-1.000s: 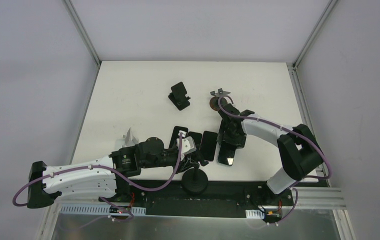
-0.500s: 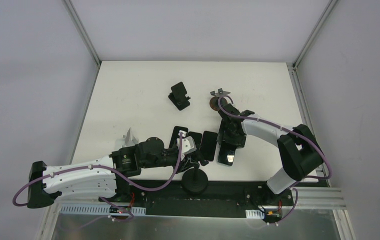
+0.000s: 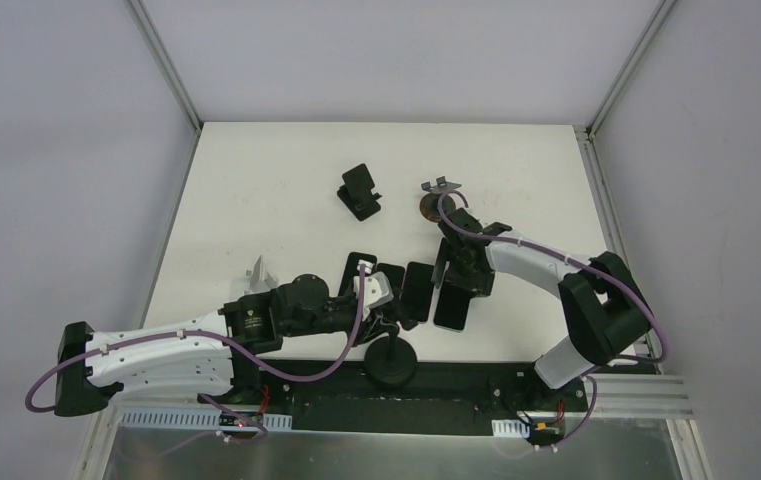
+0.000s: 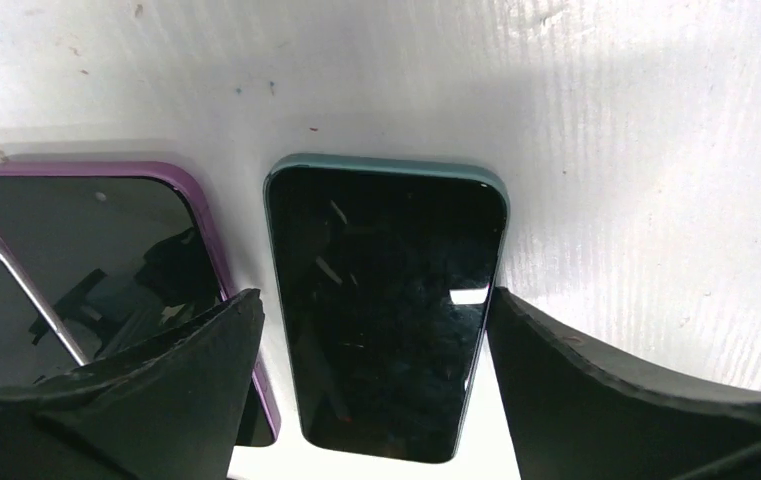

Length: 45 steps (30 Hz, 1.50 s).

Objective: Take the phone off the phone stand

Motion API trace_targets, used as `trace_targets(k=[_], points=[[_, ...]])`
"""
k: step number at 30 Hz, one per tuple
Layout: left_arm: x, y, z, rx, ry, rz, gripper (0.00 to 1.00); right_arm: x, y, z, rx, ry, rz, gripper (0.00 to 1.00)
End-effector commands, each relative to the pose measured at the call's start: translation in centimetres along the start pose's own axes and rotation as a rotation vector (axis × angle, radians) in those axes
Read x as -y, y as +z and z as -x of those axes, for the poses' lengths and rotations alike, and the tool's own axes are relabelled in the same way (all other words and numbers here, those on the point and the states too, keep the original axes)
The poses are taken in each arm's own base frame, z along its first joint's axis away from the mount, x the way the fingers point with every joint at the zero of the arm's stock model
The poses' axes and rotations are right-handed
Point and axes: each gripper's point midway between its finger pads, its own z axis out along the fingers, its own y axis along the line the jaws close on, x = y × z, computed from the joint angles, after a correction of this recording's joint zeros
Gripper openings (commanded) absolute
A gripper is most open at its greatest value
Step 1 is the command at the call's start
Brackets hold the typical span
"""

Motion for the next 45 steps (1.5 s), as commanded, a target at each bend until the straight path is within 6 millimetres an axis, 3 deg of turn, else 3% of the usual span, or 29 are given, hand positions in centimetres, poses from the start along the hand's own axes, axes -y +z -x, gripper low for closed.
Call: trace_targets(k=[1, 7, 13, 18, 24, 29, 33, 37, 40, 45], points=[[-0.6, -0.5, 4.3, 0.121, -0.002, 0.039, 0.0, -0.3, 0.3, -0.8, -0.014, 0.03, 0.03, 0.88], [-1.2, -0.7, 5.6, 0.142, 0.006, 0.075, 0.0, -0.4, -2.0, 0.2, 0.03, 0.031, 0.055, 0.9], [-5.1, -2.3, 9.5, 0.143, -0.013, 0.226, 0.0, 0.4, -7.2, 2.4, 0.155, 0.047, 0.108, 0.9], [-10.0, -4.7, 12.2, 0.157, -0.02, 0.397, 0.0, 1.0, -10.5, 3.0, 0.224, 0.066, 0.172, 0.9], [-17.8, -8.9, 13.4, 0.171, -0.026, 0.696, 0.0, 1.1, -12.1, 2.1, 0.217, 0.061, 0.236, 0.89], [-24.4, -12.8, 12.8, 0.146, -0.07, 0.93, 0.0, 1.3, -12.7, 1.7, 0.222, 0.048, 0.258, 0.89], [-29.1, -16.4, 11.1, 0.082, -0.064, 1.179, 0.0, 1.3, -13.1, 1.5, 0.227, 0.042, 0.276, 0.89], [-32.6, -18.0, 8.9, 0.044, -0.093, 1.279, 0.0, 1.4, -13.0, 1.2, 0.214, 0.033, 0.28, 0.89], [-33.9, -18.7, 7.5, 0.036, -0.127, 1.312, 0.0, 1.6, -12.9, 1.0, 0.214, 0.029, 0.276, 0.89], [-34.0, -19.4, 6.4, 0.049, -0.152, 1.333, 0.0, 1.9, -12.8, 0.8, 0.214, 0.022, 0.272, 0.9]])
